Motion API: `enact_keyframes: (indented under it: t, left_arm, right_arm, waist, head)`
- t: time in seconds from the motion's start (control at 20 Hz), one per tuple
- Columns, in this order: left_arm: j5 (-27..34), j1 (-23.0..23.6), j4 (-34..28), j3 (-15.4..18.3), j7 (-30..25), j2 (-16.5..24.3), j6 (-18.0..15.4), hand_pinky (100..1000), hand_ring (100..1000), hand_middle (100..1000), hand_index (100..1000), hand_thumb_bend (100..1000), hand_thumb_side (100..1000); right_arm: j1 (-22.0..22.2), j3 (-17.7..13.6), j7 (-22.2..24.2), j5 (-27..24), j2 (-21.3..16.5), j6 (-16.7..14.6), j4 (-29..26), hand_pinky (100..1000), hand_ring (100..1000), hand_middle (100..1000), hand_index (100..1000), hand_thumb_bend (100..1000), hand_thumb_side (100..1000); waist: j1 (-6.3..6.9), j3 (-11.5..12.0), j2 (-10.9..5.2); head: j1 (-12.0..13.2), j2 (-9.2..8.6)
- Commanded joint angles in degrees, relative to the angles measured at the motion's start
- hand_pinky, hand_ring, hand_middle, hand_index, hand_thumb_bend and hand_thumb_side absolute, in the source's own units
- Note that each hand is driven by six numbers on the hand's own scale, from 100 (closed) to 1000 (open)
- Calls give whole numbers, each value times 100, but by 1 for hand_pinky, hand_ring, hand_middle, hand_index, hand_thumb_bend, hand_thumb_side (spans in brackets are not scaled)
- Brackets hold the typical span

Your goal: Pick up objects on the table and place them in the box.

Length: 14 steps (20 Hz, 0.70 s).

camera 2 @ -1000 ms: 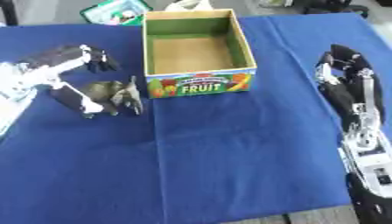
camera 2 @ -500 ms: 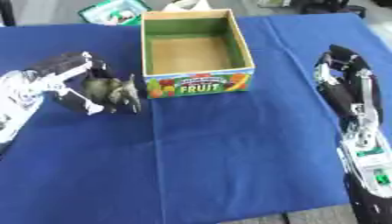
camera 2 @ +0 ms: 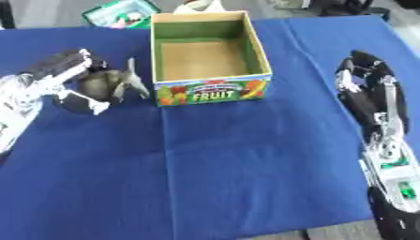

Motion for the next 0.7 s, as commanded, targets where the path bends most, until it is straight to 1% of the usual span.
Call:
enact_keyframes:
  t: [0.05, 0.2, 0.35, 0.5, 0.7]
  left_arm:
    - [140, -280, -366, 167, 2, 171, 92, 393, 432, 365, 468, 107, 126]
    - [66, -430, -365, 259, 103, 52, 142, 399, 434, 365, 468, 109, 129]
    - [-51, -567, -179, 328, 260, -170, 133, 406, 441, 370, 473, 112, 128]
    - [-362, -703, 197, 455, 482, -455, 143, 411, 450, 375, 477, 112, 127]
    - [-973, -857, 807, 733, 925, -820, 141, 418, 457, 383, 485, 121, 123]
  right_arm:
    - [-62, 4, 31, -21, -126, -1, -53, 560, 750, 697, 799, 100, 340]
    - [-79, 54, 82, -27, -127, 1, -56, 560, 750, 697, 799, 100, 340]
    - [-132, 126, 152, -33, -144, 3, -68, 560, 750, 697, 799, 100, 337]
    - [-234, 226, 255, -49, -135, 5, -96, 560, 750, 697, 799, 100, 335]
    - [-428, 370, 399, -85, -47, 14, -143, 561, 750, 696, 799, 100, 334]
  waist:
    - [-1, -33, -145]
    - [12, -120, -161]
    - [36, -287, -171]
    - [47, -559, -160]
    - [77, -1051, -110]
  head:
    - [-3, -45]
    - [20, -41]
    - [86, -54]
    - [207, -79]
    - [463, -135]
